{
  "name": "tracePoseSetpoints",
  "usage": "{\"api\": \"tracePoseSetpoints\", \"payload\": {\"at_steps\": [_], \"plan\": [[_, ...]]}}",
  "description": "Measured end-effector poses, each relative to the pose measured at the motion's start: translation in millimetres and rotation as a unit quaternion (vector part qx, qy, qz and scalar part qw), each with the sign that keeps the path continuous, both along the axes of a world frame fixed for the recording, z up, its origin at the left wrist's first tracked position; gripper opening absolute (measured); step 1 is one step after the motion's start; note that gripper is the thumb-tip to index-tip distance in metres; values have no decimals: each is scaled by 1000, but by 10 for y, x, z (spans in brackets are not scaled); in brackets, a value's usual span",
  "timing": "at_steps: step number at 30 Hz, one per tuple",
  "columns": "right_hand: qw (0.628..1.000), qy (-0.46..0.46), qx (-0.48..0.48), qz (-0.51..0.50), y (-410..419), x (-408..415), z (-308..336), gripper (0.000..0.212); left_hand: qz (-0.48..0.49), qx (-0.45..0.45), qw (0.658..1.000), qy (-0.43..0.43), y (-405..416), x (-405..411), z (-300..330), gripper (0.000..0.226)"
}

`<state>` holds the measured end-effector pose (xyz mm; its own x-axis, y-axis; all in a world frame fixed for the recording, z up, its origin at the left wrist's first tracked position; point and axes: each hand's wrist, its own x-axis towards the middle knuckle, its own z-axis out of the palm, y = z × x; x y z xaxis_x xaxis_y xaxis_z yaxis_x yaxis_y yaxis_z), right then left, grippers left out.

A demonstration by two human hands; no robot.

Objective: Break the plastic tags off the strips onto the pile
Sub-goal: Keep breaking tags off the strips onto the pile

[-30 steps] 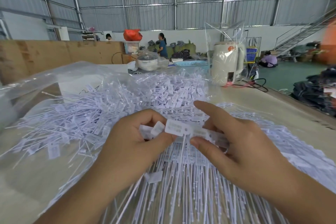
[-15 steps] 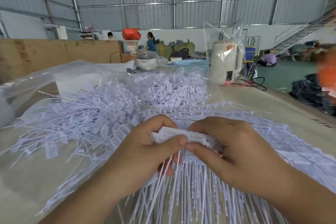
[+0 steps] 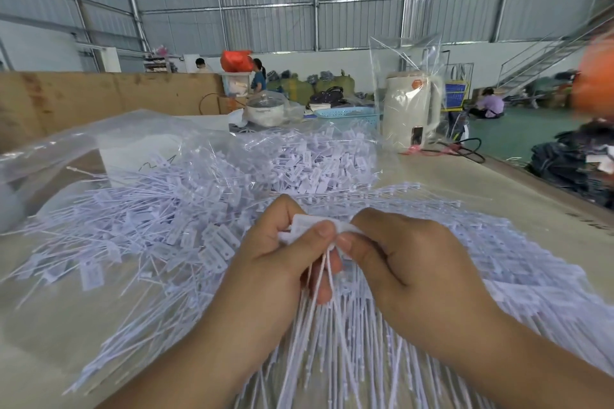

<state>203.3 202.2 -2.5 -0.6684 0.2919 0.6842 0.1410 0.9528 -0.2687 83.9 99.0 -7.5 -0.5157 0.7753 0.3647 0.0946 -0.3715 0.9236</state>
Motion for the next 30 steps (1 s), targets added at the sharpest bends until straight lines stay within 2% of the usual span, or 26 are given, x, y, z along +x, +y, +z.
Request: {"api": "tracePoseSetpoints", "payload": {"at_steps": [3,5,6,8,10,12,14,19,24,28,30], "plan": [[989,115,-91,19,13,-42,-13,31,-23,34,992,-119,8,29,10,28],[979,151,-131,23,91,-19,36,34,10,44,990,-133,-14,-24,45,24],[982,132,-132,33,127,7,50,33,33,41,992,-111,-33,-65,61,22],[985,33,-138,96,139,42,29,23,68,23,996,-52,-61,-131,80,11],[984,-68,-95,131,107,29,-30,38,78,-4,997,20,-63,-130,60,10],[985,-108,-36,128,80,7,-56,49,61,-18,995,74,-38,-89,25,16],[986,-108,-18,126,71,2,-44,50,43,-27,996,72,-30,-82,13,24],[988,-91,-27,121,82,19,-4,54,21,-46,996,72,-23,-130,-3,21],[985,-117,-26,122,78,21,7,50,-28,-61,997,46,-1,-133,-42,18],[985,-116,-41,122,46,15,0,54,-86,-76,992,59,-23,-111,-72,37],[985,-115,-42,121,35,2,-16,54,-80,-66,993,49,-5,-100,-82,25]]}}
